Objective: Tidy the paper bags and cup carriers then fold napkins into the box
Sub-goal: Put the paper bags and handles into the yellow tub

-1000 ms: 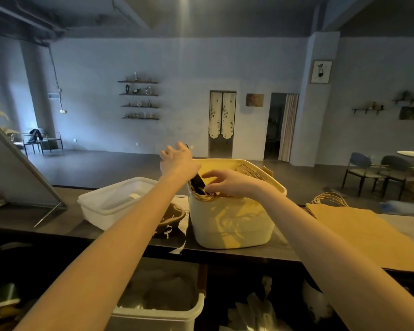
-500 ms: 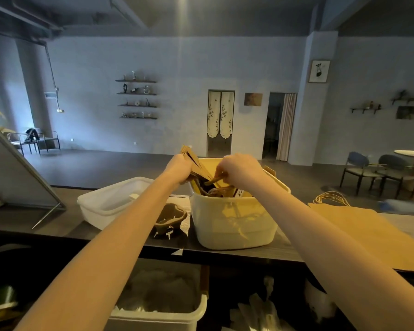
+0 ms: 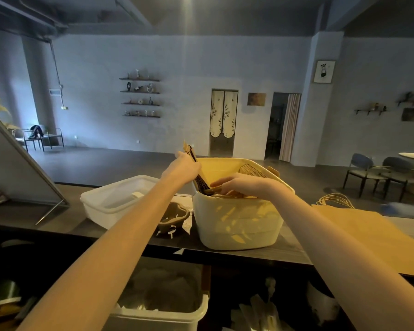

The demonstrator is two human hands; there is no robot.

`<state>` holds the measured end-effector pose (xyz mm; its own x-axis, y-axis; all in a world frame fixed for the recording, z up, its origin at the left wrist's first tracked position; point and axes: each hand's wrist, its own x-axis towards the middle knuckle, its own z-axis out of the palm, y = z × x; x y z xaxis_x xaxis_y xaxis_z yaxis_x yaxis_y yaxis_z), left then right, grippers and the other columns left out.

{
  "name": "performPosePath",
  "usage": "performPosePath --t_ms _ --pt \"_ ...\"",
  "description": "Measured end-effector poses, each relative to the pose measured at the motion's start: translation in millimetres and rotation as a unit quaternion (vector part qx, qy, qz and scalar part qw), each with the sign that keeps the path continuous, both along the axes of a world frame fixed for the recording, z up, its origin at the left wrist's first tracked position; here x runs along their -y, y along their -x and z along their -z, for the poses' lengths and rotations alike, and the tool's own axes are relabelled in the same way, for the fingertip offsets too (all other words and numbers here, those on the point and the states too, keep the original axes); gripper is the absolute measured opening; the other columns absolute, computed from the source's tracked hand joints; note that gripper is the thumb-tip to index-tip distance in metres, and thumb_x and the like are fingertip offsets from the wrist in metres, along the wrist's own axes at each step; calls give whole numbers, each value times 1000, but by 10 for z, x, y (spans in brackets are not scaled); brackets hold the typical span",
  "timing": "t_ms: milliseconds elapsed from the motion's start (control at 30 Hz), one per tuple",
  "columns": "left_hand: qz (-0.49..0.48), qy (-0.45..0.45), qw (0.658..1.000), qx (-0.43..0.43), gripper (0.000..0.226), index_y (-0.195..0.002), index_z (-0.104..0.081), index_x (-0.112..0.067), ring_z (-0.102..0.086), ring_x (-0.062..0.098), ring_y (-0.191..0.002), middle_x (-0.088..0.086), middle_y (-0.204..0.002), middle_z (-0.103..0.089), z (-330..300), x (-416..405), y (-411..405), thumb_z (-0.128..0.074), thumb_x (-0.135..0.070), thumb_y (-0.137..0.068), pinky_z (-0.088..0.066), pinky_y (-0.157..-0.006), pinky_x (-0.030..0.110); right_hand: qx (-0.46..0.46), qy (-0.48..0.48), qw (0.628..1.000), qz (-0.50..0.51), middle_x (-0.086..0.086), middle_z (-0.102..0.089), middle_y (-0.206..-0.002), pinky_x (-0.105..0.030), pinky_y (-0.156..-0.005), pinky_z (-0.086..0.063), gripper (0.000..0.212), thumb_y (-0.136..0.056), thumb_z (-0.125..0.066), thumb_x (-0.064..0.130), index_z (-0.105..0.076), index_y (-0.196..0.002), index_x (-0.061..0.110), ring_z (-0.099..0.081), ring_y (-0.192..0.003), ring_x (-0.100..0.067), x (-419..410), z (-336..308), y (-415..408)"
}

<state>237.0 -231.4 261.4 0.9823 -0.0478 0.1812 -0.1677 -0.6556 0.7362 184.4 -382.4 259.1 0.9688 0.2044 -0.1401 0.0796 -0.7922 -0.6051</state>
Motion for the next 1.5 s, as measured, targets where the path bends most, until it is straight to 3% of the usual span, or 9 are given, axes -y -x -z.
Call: performPosePath --t_ms 100,333,533,700,933,1167,1367,1433,1500 --pt "8 -14 999 36 48 -129 -23 -7 -58 21 -92 14 -107 -54 -49 -17 56 -50 -26 -95 -50 -78 28 63 -19 998 15 -6 -50 -135 -31 -102 -37 36 -100 -39 22 -50 -133 17 -47 -120 -21 62 -1 9" --pt "-13 -96 986 138 38 -123 -50 -17 -39 29 -120 14 -128 -41 -142 20 163 -57 -35 -90 -41 -95 37 153 -36 986 50 -5 -57 -128 -32 -102 -39 37 -101 -36 31 -53 -129 15 -50 -120 -21 164 -24 -31" --pt "77 5 973 218 23 -109 -58 -10 -55 15 -90 4 -101 -59 -296 163 346 -49 -26 -95 -47 -73 24 239 -58 966 85 0 -60 -108 -31 -95 -44 33 -100 -40 29 -58 -121 13 -54 -105 -17 228 -39 30" --pt "224 112 961 119 16 -99 -58 -13 -54 7 -67 -3 -78 -59 -452 561 720 -45 -23 -97 -43 -56 16 341 -95 925 137 0 -61 -95 -20 -74 -45 29 -99 -42 23 -61 -114 7 -56 -89 -13 419 -65 256" --pt "294 162 942 10 22 -108 -58 -10 -56 8 -71 -3 -80 -59 -227 1356 972 -45 -24 -98 -47 -61 17 379 -90 878 276 -7 -65 -100 -33 -81 -51 26 -97 -44 23 -61 -112 9 -60 -93 -21 1238 -31 689" --pt "346 167 917 -107 22 -112 -57 -9 -54 10 -72 1 -83 -58 206 2209 1090 -46 -21 -97 -46 -63 22 318 -35 845 428 -4 -66 -99 -34 -80 -48 23 -96 -42 24 -62 -104 15 -60 -93 -20 2237 359 1206" --pt "322 162 910 -205 23 -75 -43 -16 -42 12 -59 2 -72 -45 621 2768 1098 -42 -17 -98 -37 -54 20 184 45 840 509 -2 -53 -79 -31 -55 -36 16 -96 -43 25 -52 -87 16 -50 -71 -19 2912 764 1450" --pt "312 156 907 -235 15 -88 -48 -13 -45 15 -70 6 -82 -46 752 2911 1086 -39 -16 -99 -40 -61 25 146 57 837 525 -3 -54 -82 -33 -63 -40 15 -96 -44 24 -52 -88 14 -52 -76 -21 3079 884 1495" --pt "309 164 904 -247 24 -120 -46 -8 -47 19 -90 12 -108 -51 856 3003 1074 -39 -16 -98 -42 -76 30 93 61 836 538 -10 -57 -109 -33 -77 -43 29 -96 -45 29 -52 -114 7 -55 -98 -27 3190 987 1512"
